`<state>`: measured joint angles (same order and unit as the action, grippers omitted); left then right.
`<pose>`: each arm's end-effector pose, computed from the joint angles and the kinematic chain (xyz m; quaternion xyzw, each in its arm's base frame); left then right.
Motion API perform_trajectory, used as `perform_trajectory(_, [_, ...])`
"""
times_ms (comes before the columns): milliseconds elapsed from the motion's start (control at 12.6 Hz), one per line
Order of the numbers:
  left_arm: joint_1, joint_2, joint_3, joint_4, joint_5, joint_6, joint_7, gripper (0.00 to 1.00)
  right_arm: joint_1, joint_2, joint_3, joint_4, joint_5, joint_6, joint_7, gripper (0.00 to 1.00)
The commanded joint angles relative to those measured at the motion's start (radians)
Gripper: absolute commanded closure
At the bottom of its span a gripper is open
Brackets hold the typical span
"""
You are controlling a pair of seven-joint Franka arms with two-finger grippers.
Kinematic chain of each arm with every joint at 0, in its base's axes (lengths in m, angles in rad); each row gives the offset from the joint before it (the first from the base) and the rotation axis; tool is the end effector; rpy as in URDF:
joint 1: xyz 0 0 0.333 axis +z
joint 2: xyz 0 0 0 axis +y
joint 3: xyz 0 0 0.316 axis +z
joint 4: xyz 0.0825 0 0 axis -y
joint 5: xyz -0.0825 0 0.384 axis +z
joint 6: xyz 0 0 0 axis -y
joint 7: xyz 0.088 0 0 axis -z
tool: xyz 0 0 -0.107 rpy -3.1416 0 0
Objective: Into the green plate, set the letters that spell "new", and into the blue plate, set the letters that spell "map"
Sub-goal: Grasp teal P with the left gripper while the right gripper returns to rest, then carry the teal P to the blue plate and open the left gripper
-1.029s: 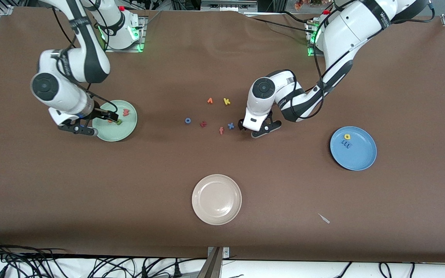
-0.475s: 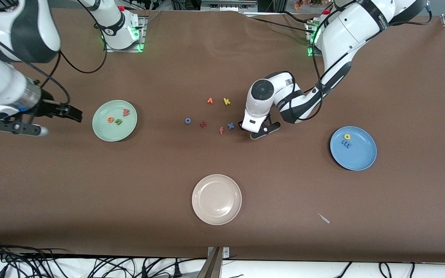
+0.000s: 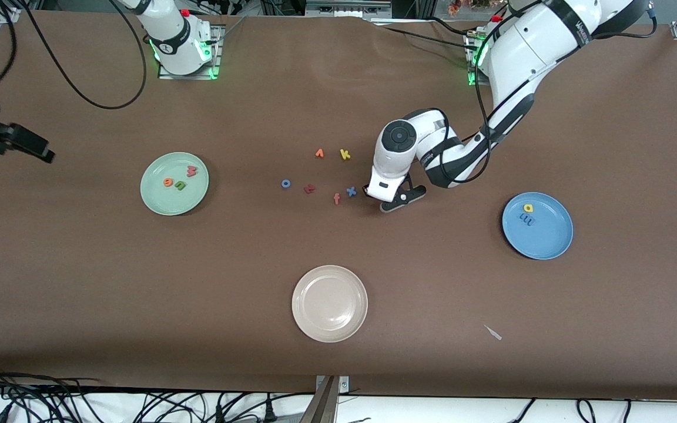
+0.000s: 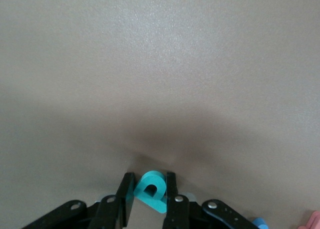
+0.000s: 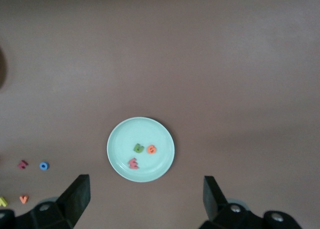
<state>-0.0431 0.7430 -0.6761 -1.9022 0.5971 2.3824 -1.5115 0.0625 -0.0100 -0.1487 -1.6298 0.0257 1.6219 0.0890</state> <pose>0.4774 -0.3924 0.1732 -0.9736 -0.2265 0.0294 0.0022 0.5533 -0.0456 0.6066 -0.9960 0.0881 -0.0010 0.0136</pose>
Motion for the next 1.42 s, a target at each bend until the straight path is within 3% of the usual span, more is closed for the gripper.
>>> perform_trajectory(0, [-0.006, 0.009, 0.009, 0.006, 0.029, -0.020, -0.013, 0.85, -0.058, -0.062, 0.053, -0.056, -0.006, -0.013, -0.099, 0.00])
perform_trajectory(158, [0.005, 0.003, 0.006, 0.017, 0.026, -0.073, 0.017, 0.91, -0.069, -0.068, 0.060, -0.053, -0.010, -0.052, -0.169, 0.00])
perform_trajectory(396, [0.063, -0.007, -0.010, 0.029, -0.012, -0.158, 0.169, 0.91, -0.073, -0.041, 0.049, -0.024, -0.012, -0.056, -0.169, 0.00])
perform_trajectory(871, [0.178, -0.019, -0.013, 0.239, -0.174, -0.535, 0.688, 0.91, -0.072, 0.027, 0.054, 0.041, 0.000, -0.068, -0.176, 0.00])
perform_trajectory(1029, [0.253, -0.019, -0.011, 0.267, -0.174, -0.587, 0.857, 0.91, -0.105, 0.022, 0.102, 0.035, -0.001, -0.068, -0.176, 0.00])
perform_trajectory(1345, [0.390, -0.014, 0.018, 0.298, -0.155, -0.632, 1.227, 0.91, -0.113, -0.033, 0.121, -0.037, -0.009, -0.011, -0.176, 0.00])
